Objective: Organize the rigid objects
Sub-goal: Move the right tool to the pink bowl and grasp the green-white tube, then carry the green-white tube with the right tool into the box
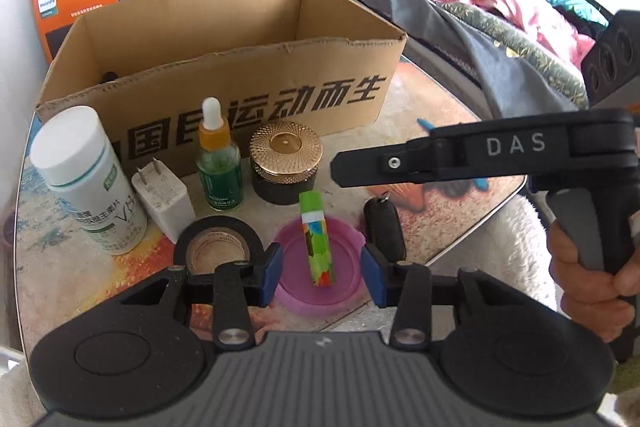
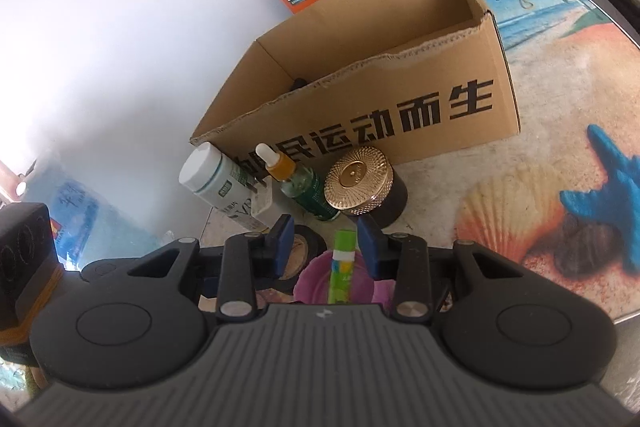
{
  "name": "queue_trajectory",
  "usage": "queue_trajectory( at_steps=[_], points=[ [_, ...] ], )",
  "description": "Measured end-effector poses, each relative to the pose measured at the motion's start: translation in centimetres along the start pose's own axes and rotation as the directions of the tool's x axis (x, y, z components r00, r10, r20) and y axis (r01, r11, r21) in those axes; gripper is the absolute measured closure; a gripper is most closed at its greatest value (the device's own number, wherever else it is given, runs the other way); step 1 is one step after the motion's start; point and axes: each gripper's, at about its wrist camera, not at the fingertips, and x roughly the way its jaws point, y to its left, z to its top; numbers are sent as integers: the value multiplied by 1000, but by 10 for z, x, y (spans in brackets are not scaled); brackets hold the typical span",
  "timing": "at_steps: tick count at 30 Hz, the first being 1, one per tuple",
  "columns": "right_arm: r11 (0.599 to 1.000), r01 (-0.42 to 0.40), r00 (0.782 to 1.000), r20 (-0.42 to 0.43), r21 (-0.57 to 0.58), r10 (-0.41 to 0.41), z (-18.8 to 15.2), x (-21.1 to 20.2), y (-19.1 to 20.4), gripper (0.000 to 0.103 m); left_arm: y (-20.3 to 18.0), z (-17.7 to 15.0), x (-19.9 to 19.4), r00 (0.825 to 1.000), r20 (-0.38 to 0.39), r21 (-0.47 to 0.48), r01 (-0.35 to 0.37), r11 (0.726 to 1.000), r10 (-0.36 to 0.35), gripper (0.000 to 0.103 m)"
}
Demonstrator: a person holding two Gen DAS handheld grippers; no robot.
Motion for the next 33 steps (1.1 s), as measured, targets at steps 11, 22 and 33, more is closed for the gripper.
queue_trajectory(
  at_steps=[11, 22, 33],
  points=[
    [1000, -16, 999, -29, 23, 17, -4, 14, -4, 67, -4, 2, 29, 998, -46, 26, -44, 999, 45, 74],
    [998, -45, 997, -57, 42, 47, -7, 30, -11, 77, -3, 0, 46, 995, -68, 35, -76, 997, 78, 84],
    [999, -49, 999, -7, 7, 49, -8, 20, -4, 89, -9, 0, 37, 995, -3, 49, -98, 994, 98, 86]
  ],
)
